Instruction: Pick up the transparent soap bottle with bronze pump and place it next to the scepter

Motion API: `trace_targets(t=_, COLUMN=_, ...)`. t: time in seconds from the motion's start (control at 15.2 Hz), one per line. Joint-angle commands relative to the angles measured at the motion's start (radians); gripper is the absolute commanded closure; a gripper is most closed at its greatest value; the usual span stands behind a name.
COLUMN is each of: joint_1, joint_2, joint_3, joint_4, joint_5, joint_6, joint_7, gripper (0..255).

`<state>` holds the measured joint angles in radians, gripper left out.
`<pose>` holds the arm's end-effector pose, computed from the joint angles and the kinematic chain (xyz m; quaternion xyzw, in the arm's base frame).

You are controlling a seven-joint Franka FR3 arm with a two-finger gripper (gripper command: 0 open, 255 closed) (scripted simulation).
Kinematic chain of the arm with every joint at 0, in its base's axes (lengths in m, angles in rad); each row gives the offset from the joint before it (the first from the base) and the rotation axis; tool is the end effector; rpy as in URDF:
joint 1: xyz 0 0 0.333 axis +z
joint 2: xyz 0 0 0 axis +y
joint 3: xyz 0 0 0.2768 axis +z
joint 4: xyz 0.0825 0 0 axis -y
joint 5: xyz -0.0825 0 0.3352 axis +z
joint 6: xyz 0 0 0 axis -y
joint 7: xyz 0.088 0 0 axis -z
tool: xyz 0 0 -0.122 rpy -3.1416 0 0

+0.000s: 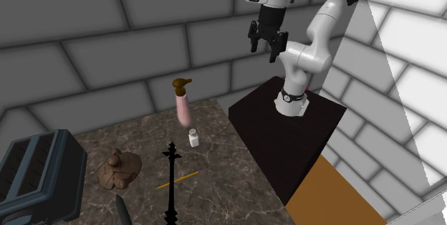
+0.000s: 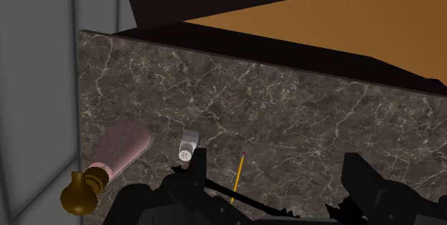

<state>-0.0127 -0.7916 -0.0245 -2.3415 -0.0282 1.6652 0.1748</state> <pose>0.2956 -0.0161 0.5645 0.9931 -0.1020 0.0578 0.0012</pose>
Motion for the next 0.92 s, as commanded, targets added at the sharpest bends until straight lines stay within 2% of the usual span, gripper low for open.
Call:
trace_targets(t=0.0, joint_1=0.0, joint_2=0.0, joint_3=0.0, joint_4=0.0, joint_5=0.0, joint_6=0.0, joint_7=0.0, gripper=0)
trace_targets(t=0.46, joint_1=-0.038, joint_2=0.108, joint_3=-0.142, joint_4=-0.023, joint_5=-0.073, joint_6=0.118, joint_7=-0.156, gripper=0)
trace_targets(t=0.86, joint_1=-0.06, joint_2=0.247, joint_3=-0.263, joint_4=0.006, joint_5=-0.11, joint_6=0.222, joint_7=-0.29, gripper=0)
